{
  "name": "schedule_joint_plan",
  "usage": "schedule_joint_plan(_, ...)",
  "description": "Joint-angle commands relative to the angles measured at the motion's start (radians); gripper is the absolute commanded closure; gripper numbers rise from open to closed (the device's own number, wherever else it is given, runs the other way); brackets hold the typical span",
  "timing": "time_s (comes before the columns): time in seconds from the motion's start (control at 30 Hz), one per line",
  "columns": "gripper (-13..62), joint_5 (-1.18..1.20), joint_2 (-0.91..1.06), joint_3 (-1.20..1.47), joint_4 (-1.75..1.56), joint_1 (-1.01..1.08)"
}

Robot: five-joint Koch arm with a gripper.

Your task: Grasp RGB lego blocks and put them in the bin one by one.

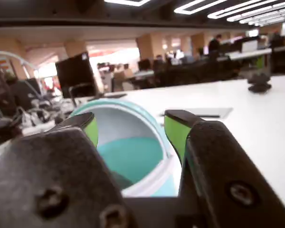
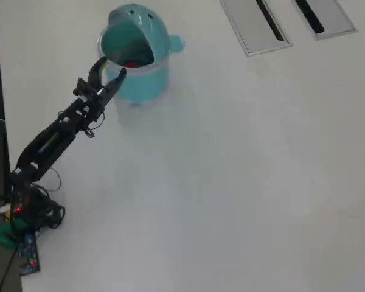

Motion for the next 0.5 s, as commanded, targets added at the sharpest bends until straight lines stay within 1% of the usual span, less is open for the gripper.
schedule_joint_plan(0.0, 23.8, 0.040, 0.089, -0.011, -0.080, 0.012)
schedule_joint_plan(0.1, 22.5, 0.087, 0.133, 0.061, -0.146, 0.040)
schedule_joint_plan(0.27, 22.5, 0.192, 0.201, 0.201, -0.288, 0.107)
schedule_joint_plan(0.47, 22.5, 0.382, 0.287, 0.333, -0.373, 0.224)
